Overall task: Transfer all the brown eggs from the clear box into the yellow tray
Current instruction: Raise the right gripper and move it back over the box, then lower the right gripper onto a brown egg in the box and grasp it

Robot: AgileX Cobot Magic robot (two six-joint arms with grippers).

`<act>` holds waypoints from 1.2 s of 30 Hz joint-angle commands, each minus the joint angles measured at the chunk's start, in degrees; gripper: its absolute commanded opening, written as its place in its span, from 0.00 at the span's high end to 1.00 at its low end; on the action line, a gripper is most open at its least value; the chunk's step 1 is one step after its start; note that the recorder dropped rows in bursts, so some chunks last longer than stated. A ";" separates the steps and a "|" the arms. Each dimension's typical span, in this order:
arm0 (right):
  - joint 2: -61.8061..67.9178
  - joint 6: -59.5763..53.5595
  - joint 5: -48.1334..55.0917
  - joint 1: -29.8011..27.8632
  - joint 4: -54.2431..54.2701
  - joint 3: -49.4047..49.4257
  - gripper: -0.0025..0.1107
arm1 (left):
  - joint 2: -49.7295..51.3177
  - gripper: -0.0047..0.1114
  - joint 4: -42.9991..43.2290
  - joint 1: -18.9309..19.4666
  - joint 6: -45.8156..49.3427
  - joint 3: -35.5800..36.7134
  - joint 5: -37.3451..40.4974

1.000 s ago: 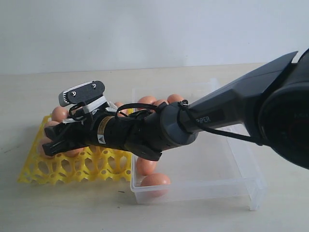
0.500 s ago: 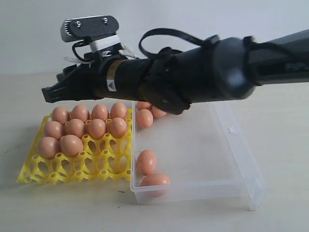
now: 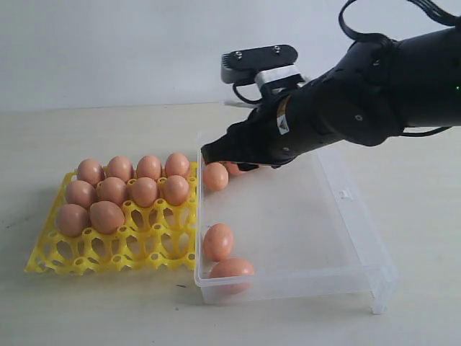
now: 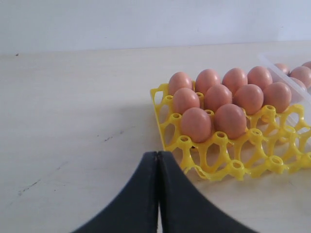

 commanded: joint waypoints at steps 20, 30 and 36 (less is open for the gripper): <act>10.76 -25.65 13.44 -4.33 37.02 -0.86 0.61 | -0.32 0.96 -0.06 0.06 0.15 -0.23 -0.56; 10.76 -28.65 14.80 -4.20 40.18 -2.08 0.52 | -0.32 0.96 -0.06 0.06 0.15 -0.23 -0.56; 10.76 -28.65 13.30 -4.20 42.15 -2.08 0.52 | -0.32 0.96 -0.06 0.06 0.15 -0.23 -0.56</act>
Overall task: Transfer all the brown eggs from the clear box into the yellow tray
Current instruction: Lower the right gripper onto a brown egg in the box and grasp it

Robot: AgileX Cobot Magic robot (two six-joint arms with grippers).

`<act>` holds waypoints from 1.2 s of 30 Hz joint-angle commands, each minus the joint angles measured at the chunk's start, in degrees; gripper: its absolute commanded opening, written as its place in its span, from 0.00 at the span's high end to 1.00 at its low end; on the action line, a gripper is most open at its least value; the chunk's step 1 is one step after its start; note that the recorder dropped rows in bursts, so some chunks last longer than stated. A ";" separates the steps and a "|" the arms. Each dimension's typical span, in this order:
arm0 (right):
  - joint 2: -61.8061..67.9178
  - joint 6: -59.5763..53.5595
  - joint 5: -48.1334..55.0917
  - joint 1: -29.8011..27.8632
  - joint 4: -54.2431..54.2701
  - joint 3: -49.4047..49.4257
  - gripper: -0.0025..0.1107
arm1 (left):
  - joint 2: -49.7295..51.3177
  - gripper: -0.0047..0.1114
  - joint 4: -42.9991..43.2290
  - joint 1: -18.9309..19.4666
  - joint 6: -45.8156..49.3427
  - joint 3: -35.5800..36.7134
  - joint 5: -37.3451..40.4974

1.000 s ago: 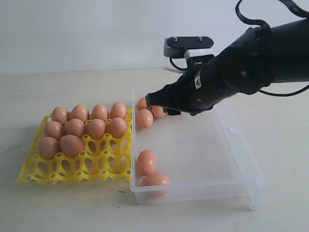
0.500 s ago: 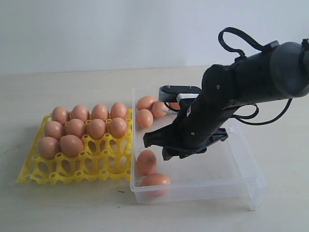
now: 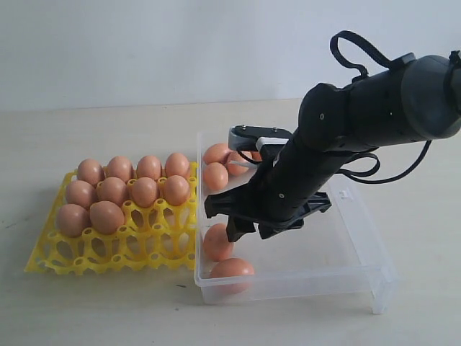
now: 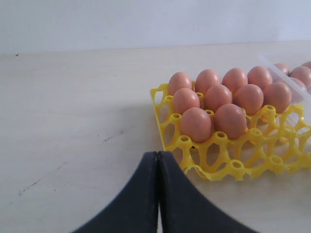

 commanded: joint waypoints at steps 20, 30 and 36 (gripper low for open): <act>1.24 -3.66 -4.14 0.16 5.33 -0.51 0.52 | -0.32 0.96 -0.06 0.06 0.15 -0.23 -0.56; 1.59 -9.98 -6.50 0.16 11.11 -0.52 0.57 | -0.32 0.96 -0.06 0.06 0.15 -0.23 -0.56; 3.59 -12.13 -7.44 0.68 11.87 -1.08 0.56 | -0.32 0.96 -0.06 0.06 0.15 -0.23 -0.56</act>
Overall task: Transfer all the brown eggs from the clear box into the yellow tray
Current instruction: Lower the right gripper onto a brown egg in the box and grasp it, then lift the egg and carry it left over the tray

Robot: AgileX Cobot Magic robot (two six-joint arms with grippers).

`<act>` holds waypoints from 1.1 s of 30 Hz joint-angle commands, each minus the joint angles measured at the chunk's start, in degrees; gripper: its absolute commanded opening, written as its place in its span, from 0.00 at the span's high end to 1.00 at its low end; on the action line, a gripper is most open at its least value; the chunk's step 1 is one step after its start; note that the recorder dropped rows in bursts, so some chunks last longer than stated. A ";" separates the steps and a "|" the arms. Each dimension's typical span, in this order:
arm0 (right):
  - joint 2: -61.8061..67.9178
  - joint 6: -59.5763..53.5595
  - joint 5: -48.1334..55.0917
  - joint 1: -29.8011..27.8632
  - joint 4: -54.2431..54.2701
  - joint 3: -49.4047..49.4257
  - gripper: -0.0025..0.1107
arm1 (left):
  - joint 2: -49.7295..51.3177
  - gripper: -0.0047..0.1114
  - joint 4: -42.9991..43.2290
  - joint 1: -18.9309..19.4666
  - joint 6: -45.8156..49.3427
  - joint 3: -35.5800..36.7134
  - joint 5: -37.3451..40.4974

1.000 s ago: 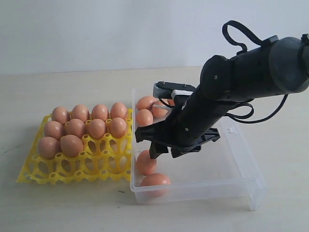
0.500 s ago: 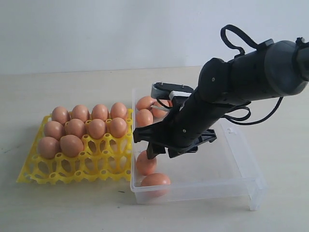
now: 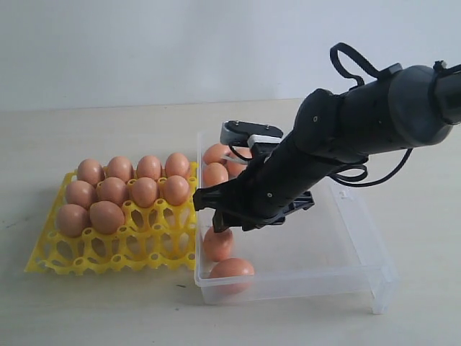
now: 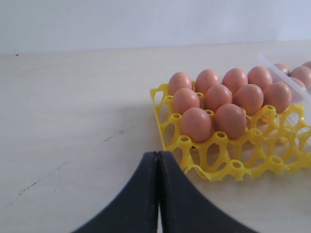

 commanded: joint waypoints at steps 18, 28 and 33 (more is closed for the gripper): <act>8.50 -2.22 1.09 2.00 1.89 -5.15 0.53 | -0.32 0.96 -0.06 0.06 0.15 -0.23 -0.56; 8.83 -2.30 -1.36 2.00 0.98 -5.15 0.64 | -0.32 0.96 -0.06 0.06 0.15 -0.23 -0.56; 6.49 -7.25 -3.95 2.00 -0.25 -5.15 0.98 | -0.32 0.96 -0.06 0.06 0.15 -0.23 -0.56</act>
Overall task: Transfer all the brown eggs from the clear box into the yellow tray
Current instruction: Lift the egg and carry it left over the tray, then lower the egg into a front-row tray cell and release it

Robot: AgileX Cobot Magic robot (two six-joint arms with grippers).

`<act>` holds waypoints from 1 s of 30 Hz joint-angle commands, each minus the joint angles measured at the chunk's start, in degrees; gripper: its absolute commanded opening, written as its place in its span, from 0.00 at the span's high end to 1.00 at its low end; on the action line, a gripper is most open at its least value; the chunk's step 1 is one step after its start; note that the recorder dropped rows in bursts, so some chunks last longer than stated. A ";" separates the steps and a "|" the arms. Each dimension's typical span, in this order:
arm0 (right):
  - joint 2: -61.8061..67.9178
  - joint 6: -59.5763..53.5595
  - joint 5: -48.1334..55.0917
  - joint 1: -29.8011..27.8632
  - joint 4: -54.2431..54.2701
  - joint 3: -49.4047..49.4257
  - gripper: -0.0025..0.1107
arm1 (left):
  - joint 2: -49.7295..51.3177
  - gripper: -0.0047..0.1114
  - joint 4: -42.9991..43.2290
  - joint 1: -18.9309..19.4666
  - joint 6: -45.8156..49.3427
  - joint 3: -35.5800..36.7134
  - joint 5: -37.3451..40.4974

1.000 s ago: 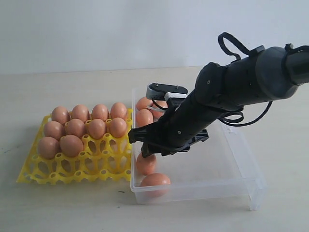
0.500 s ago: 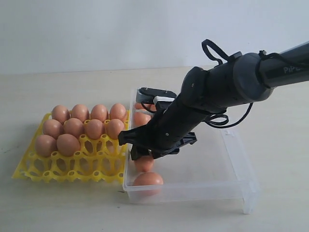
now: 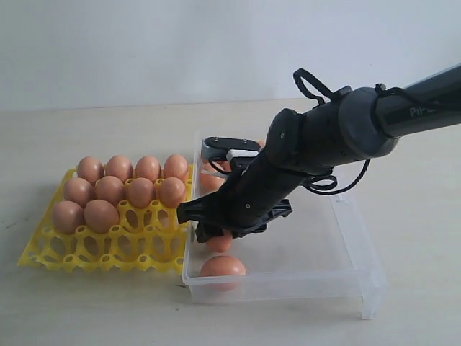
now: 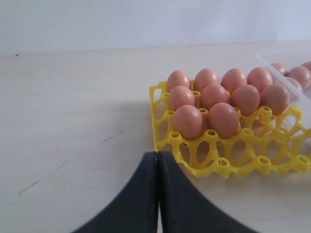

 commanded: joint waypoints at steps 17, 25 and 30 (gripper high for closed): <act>-14.18 -4.28 -28.38 10.00 -8.30 0.44 0.98 | -0.32 0.96 -0.06 0.06 0.15 -0.23 -0.56; -4.77 -4.28 -39.08 14.86 -8.46 0.06 0.98 | -0.32 0.96 -0.06 0.06 0.15 -0.23 -0.56; 1.77 -1.64 -38.12 15.46 -8.60 -2.86 0.98 | -0.32 0.96 -0.06 0.06 0.15 -0.23 -0.56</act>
